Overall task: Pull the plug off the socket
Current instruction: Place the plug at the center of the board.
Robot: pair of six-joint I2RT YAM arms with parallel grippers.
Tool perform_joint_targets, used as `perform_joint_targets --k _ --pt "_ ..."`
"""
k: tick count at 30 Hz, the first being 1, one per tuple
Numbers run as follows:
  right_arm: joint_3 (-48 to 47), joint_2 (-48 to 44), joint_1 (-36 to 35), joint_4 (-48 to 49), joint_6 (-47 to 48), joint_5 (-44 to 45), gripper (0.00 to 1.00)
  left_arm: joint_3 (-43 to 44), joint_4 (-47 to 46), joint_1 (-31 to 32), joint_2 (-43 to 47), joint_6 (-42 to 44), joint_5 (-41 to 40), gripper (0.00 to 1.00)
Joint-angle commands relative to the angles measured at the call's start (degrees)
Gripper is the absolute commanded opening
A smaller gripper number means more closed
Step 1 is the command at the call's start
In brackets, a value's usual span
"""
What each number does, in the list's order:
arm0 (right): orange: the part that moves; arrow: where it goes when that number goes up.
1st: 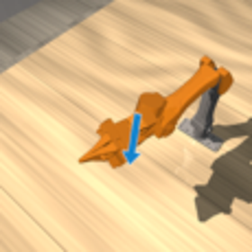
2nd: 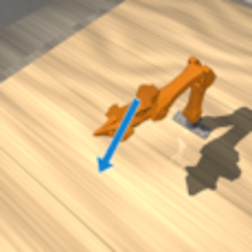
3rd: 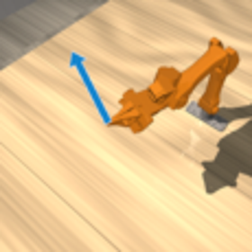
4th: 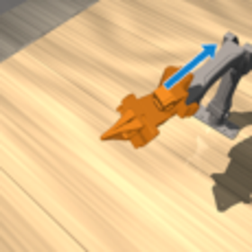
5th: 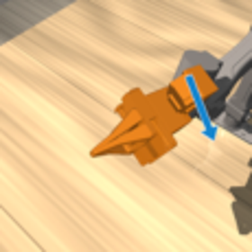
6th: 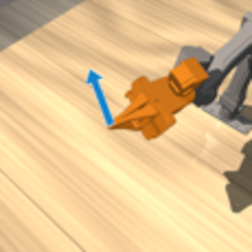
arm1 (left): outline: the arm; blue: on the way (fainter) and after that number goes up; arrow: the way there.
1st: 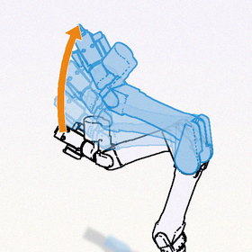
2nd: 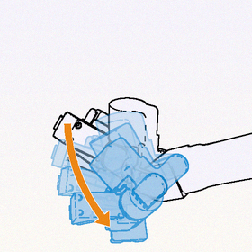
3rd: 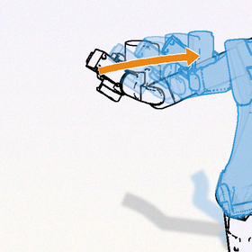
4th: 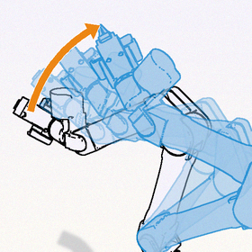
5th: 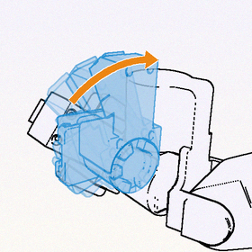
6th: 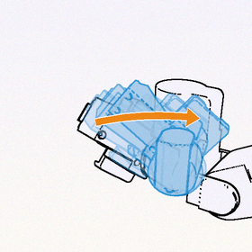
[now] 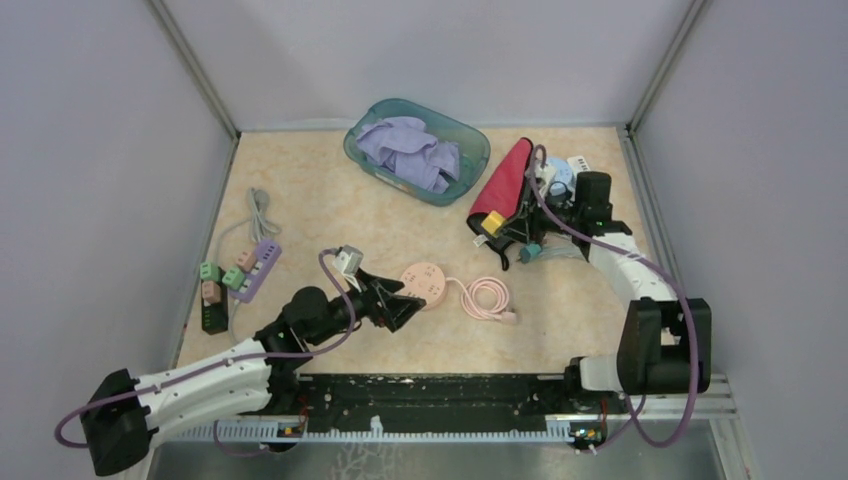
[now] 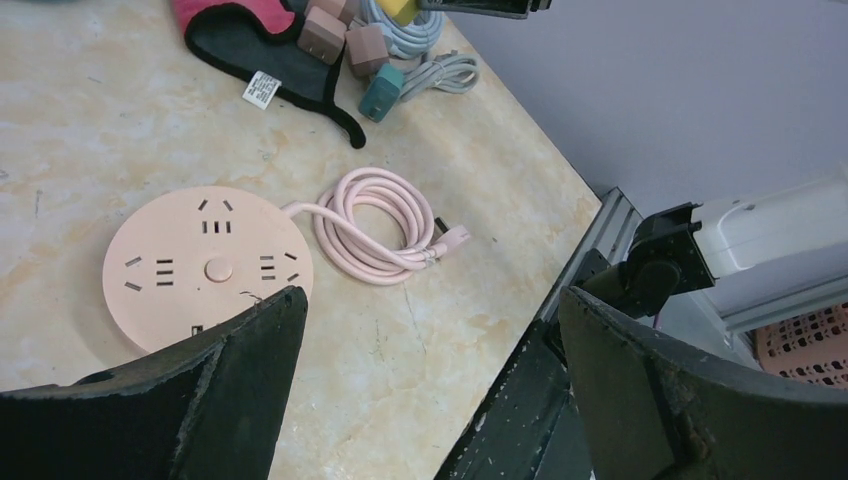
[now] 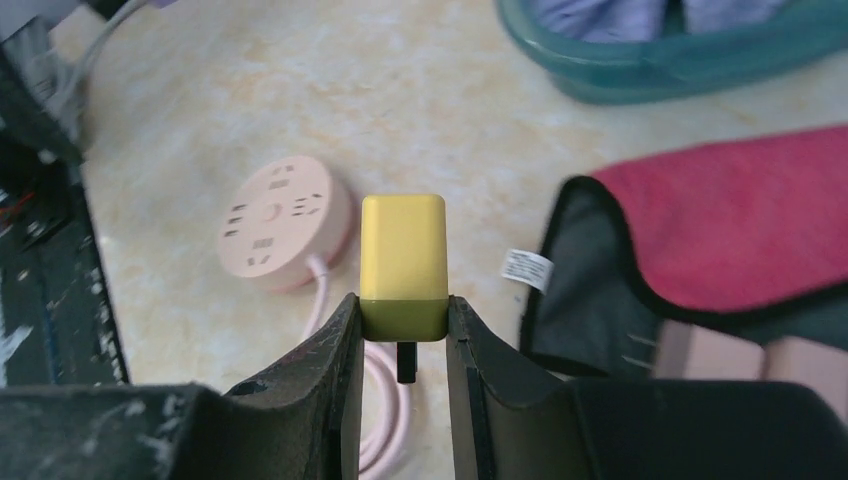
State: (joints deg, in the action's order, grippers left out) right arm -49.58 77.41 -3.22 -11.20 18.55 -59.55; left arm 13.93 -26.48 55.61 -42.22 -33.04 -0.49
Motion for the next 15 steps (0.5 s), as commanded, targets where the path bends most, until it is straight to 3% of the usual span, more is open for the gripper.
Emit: perform_joint_targets --k 1,9,15 --pt "3.04 -3.39 3.65 16.45 -16.46 14.62 0.00 -0.56 0.38 0.02 -0.94 -2.85 -1.61 1.00" --pt "5.93 -3.44 4.45 23.45 -24.57 41.52 0.00 -0.93 0.81 -0.06 -1.00 -3.26 -2.40 1.00" --pt "2.96 0.62 4.82 20.32 -27.65 52.23 0.02 -1.71 0.73 -0.07 -0.10 -3.46 -2.88 1.00"
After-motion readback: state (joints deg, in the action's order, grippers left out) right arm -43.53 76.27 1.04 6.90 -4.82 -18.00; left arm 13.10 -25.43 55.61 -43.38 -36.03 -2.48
